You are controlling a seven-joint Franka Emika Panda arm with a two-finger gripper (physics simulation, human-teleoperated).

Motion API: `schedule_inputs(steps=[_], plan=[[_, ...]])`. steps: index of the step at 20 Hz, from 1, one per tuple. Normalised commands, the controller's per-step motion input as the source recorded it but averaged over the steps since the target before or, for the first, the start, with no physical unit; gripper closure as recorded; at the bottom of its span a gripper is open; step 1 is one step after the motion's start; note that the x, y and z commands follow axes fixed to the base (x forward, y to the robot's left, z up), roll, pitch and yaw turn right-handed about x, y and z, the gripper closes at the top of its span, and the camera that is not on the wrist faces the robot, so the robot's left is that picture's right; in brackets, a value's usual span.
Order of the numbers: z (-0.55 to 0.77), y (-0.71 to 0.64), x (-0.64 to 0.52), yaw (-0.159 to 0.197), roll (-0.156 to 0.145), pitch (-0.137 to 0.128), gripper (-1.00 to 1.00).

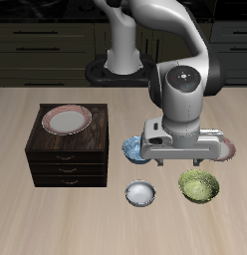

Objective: Place the green bowl onto the plate that is on top of the cabinet

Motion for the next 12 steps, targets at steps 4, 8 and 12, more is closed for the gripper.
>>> schedule_inputs(steps=[4,8,12], plan=[[-0.23,0.1,0.05,0.014,-0.007,0.019,-1.0],[-0.29,0.14,0.02,0.013,0.007,0.034,-1.0],[-0.17,0.03,0.02,-0.014,-0.002,0.02,-1.0]])
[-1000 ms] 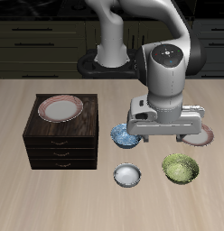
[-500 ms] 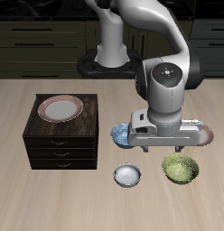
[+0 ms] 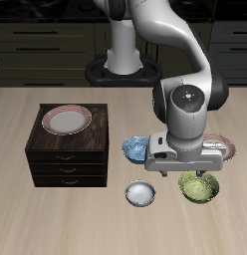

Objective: Place the green bowl onto the plate that is on top of the cabinet

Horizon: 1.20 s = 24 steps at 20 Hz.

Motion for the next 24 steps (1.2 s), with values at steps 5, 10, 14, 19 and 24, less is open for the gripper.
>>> schedule_inputs(steps=[5,10,14,19,24], plan=[[-0.1,-0.02,0.05,-0.011,0.0,0.018,-1.0],[-0.19,0.06,0.01,-0.007,0.008,0.025,-1.0],[-0.25,0.04,-0.02,-0.012,0.01,0.04,-1.0],[-0.2,0.02,-0.03,-0.01,0.014,0.033,-1.0],[-0.18,-0.02,-0.02,0.028,0.03,0.029,1.0]])
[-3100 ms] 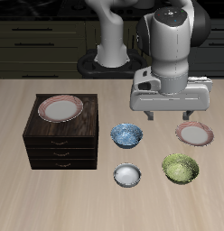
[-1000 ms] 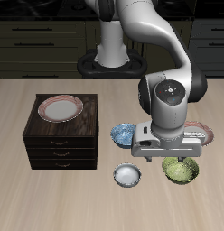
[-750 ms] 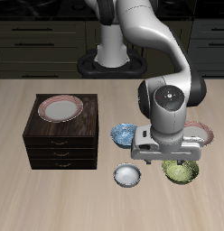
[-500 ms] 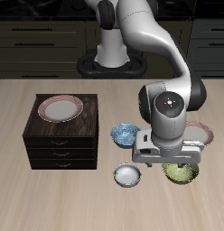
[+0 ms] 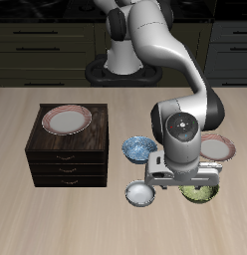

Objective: Place the green bowl onto the plate that is on top of the cabinet

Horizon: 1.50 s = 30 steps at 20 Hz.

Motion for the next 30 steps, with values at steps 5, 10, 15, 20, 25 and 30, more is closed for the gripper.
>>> schedule_inputs(steps=[5,10,15,20,25,30], plan=[[0.07,-0.04,-0.05,-0.017,0.012,-0.01,1.0],[0.12,-0.03,-0.04,-0.01,0.014,-0.013,1.0],[0.08,-0.01,-0.07,-0.003,0.015,-0.01,1.0],[0.18,0.07,-0.11,-0.008,0.025,-0.024,1.0],[0.4,0.09,-0.22,0.022,0.019,-0.064,1.0],[0.49,-0.1,-0.25,0.028,0.005,-0.068,1.0]])
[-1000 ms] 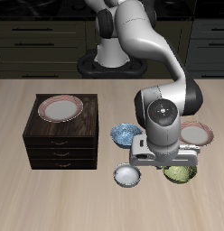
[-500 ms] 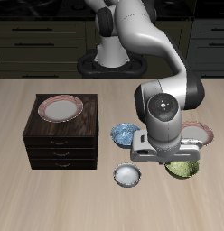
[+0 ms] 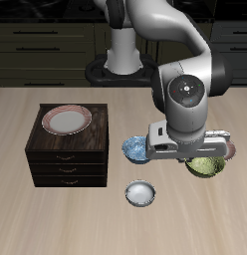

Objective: Place the green bowl onto the plate that is on top of the cabinet

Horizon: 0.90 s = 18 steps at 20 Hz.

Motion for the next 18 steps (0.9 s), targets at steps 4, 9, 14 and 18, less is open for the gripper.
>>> schedule_inputs(steps=[4,9,14,18], plan=[[0.44,-0.14,-0.25,0.034,0.001,-0.051,1.0],[0.39,-0.14,-0.24,-0.002,-0.005,-0.042,1.0],[0.39,-0.08,-0.27,0.0,-0.001,-0.049,1.0],[0.33,-0.09,-0.28,0.046,-0.033,-0.045,1.0]])
